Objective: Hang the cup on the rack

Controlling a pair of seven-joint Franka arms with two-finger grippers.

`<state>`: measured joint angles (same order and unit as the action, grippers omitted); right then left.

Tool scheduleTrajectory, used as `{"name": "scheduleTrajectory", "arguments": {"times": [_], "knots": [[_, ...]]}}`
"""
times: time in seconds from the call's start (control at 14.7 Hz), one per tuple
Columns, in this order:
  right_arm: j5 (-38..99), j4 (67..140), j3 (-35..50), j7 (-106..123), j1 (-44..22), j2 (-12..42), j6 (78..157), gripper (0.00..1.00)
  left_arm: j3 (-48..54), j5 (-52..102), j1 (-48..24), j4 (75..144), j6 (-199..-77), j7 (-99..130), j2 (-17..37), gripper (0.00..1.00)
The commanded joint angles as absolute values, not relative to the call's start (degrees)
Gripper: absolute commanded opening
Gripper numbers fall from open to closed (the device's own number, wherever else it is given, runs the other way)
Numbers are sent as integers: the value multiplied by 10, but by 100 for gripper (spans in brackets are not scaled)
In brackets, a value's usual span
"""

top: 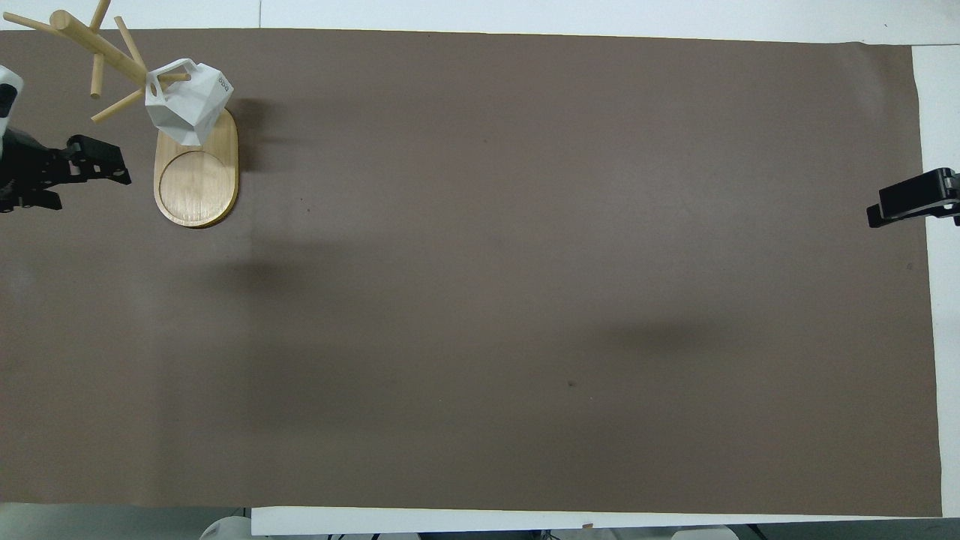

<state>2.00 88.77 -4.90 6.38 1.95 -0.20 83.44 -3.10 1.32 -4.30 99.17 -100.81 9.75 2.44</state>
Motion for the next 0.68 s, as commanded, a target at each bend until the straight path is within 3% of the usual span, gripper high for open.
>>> {"name": "scheduleTrajectory", "arguments": {"times": [0.0,0.61], "knots": [[6,887,-48,54,26,2,825,100,-28,0,-36,879,-885,40,42,100],[4,934,-51,22,26,-44,838,100,-27,2,-42,871,-874,47,34,100]]}}
